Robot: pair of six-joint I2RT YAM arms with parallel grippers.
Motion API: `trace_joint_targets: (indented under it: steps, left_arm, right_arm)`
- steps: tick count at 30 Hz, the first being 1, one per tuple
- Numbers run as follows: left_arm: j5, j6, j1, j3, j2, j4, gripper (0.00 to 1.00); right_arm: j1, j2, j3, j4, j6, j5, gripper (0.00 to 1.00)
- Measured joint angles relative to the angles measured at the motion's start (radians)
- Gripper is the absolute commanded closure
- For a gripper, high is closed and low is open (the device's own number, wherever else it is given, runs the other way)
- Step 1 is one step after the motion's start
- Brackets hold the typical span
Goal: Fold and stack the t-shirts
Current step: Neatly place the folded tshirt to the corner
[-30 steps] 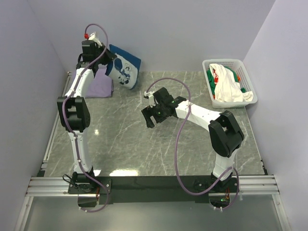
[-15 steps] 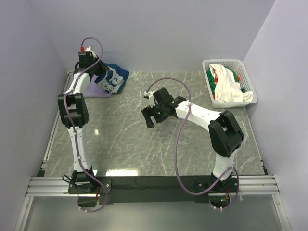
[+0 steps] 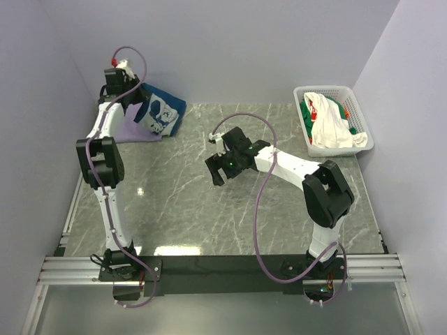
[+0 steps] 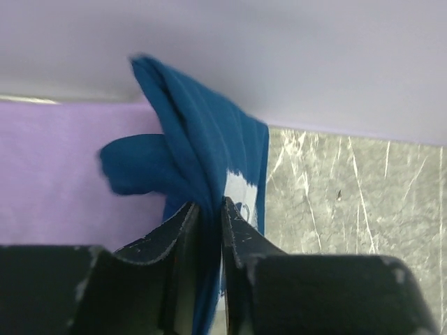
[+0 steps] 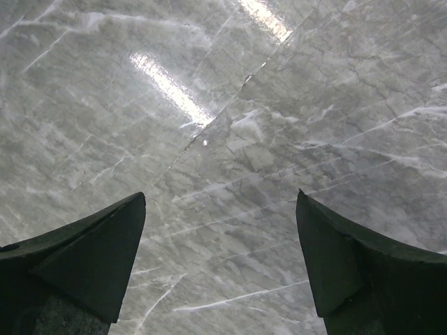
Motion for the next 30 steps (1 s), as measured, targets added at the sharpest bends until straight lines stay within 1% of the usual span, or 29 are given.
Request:
trace_joint_targets:
  steps: [4,8,10,12,13,14,15,16,17,20,23,30]
  left_arm:
    - [0.013,0.0,0.041,0.0,-0.034,0.003,0.76]
    - [0.024,0.0,0.081,0.005,-0.043,0.005,0.78]
    - [0.029,-0.001,0.095,0.005,-0.043,-0.001,0.73]
    - [0.04,0.003,0.103,0.005,-0.042,0.0,0.53]
    - [0.051,0.001,0.106,0.005,-0.042,0.001,0.42]
    - [0.061,0.003,0.107,0.004,-0.042,0.002,0.26]
    - [0.076,0.004,0.11,0.004,-0.041,0.006,0.24]
    - [0.093,-0.001,0.114,0.004,-0.037,0.009,0.2]
    - [0.11,-0.002,0.117,0.007,-0.033,0.01,0.19]
    - [0.152,-0.004,0.129,0.045,0.013,0.01,0.21]
    - [0.172,-0.003,0.147,0.05,0.058,0.007,0.24]
    - [0.198,0.003,0.195,0.049,0.145,-0.004,0.25]
  right_arm:
    - [0.006,0.003,0.0,-0.002,0.0,0.0,0.06]
    - [0.01,0.004,0.001,-0.005,0.0,0.0,0.06]
    - [0.011,0.006,0.001,-0.005,0.0,0.0,0.06]
    - [0.012,0.008,0.003,-0.006,0.0,0.0,0.06]
    - [0.012,0.01,0.005,-0.008,0.0,0.0,0.06]
    - [0.012,0.011,0.006,-0.007,0.0,0.0,0.06]
    - [0.013,0.012,0.006,-0.008,0.0,0.0,0.06]
    - [0.013,0.012,0.006,-0.008,0.0,0.0,0.06]
    - [0.013,0.012,0.006,-0.008,0.0,0.0,0.06]
    - [0.013,0.013,0.006,-0.008,0.0,0.0,0.06]
    - [0.013,0.015,0.006,-0.008,0.0,0.0,0.06]
    - [0.013,0.017,0.006,-0.009,0.0,0.0,0.06]
